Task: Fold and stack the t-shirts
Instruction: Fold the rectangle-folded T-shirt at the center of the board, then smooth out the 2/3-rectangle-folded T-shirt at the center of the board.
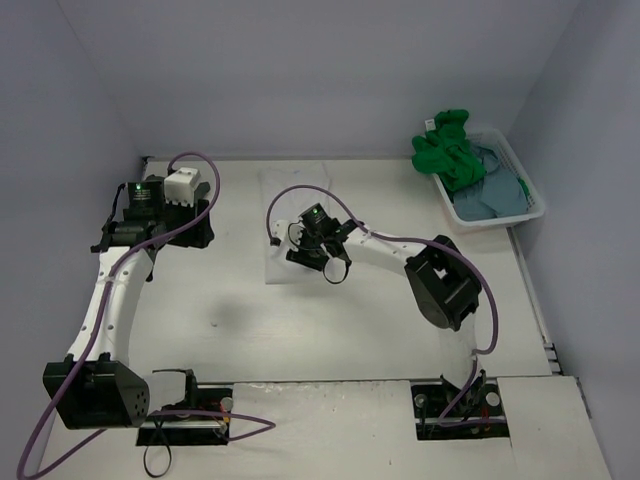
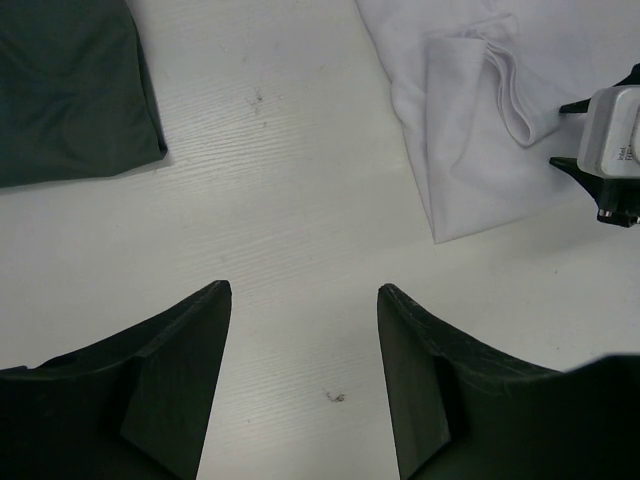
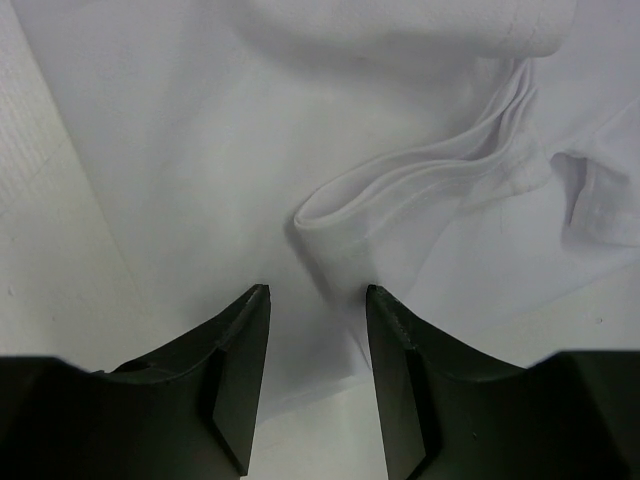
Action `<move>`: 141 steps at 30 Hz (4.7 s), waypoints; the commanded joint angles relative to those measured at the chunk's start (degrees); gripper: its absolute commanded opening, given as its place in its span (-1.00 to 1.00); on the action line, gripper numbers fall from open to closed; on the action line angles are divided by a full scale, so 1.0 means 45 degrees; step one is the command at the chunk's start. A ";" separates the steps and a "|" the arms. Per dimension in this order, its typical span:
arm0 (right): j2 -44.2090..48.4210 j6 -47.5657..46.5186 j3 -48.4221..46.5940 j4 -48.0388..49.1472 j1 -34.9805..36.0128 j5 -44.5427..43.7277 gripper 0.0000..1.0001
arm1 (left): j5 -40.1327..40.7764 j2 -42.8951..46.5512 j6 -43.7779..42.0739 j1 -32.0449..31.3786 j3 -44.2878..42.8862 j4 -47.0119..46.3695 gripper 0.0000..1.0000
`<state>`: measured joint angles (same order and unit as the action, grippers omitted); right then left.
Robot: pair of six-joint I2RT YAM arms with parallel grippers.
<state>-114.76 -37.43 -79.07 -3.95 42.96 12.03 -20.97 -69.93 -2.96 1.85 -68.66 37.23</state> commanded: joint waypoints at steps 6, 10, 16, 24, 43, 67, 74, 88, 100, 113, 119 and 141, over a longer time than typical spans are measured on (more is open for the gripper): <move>-0.0435 -0.0100 -0.0867 0.1208 -0.0269 0.0334 -0.37 | 0.0012 0.0169 -0.0025 0.0039 -0.0327 -0.0423 0.10; -0.0552 0.0094 -0.1023 0.1657 -0.0503 0.0314 -0.83 | 0.0012 0.0150 -0.0006 0.0039 -0.0347 -0.0423 0.10; -0.0221 0.0212 -0.0868 0.2047 -0.0796 0.0276 -0.99 | -0.0008 0.0169 -0.0006 0.0039 -0.0230 -0.0462 0.10; -0.0181 0.0251 -0.1023 0.2283 -0.1828 0.0529 -1.00 | -0.0086 0.0325 0.0052 0.0175 -0.0093 -0.0520 0.10; -0.1373 0.0817 -0.1650 0.3785 -0.2711 -0.1792 -0.30 | -0.0222 0.0423 0.0053 0.0234 0.0044 -0.0500 0.10; 0.0600 0.1619 -0.0261 0.4785 -0.2613 -0.2050 -0.64 | -0.0418 0.0462 0.0131 0.0390 0.0102 -0.0520 0.10; 0.0307 0.1715 -0.0594 0.4237 -0.2652 -0.1231 -1.00 | -0.1138 -0.0373 0.0209 0.0313 -0.0247 -0.0598 -0.42; 0.0150 0.3081 -0.0261 0.3534 -0.3178 0.0762 -1.00 | -0.3542 -0.5429 0.1340 -0.2870 -0.2278 -0.4169 -1.00; 0.0131 0.3669 -0.0261 0.3318 -0.3843 0.1642 -1.00 | -0.3211 -0.9614 0.3255 -0.3848 -0.4915 -0.6867 -1.00; -0.0123 0.4138 -0.0632 0.3338 -0.4078 0.2774 -1.00 | -0.2743 -1.0260 0.2846 -0.4414 -0.4781 -0.6731 -1.00; -0.0435 0.4314 -0.0964 0.3377 -0.4097 0.3536 -1.00 | -0.2528 -1.0495 0.2728 -0.4434 -0.4741 -0.6653 -1.00; -0.1353 0.4431 -0.0692 0.3181 -0.4195 0.4260 -1.00 | -0.1297 -1.1120 0.1811 -0.4395 -0.4566 -0.6105 -1.00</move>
<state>-122.63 -16.95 -82.63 8.78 24.40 30.28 -27.53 -121.60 6.87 -18.04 -88.27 11.11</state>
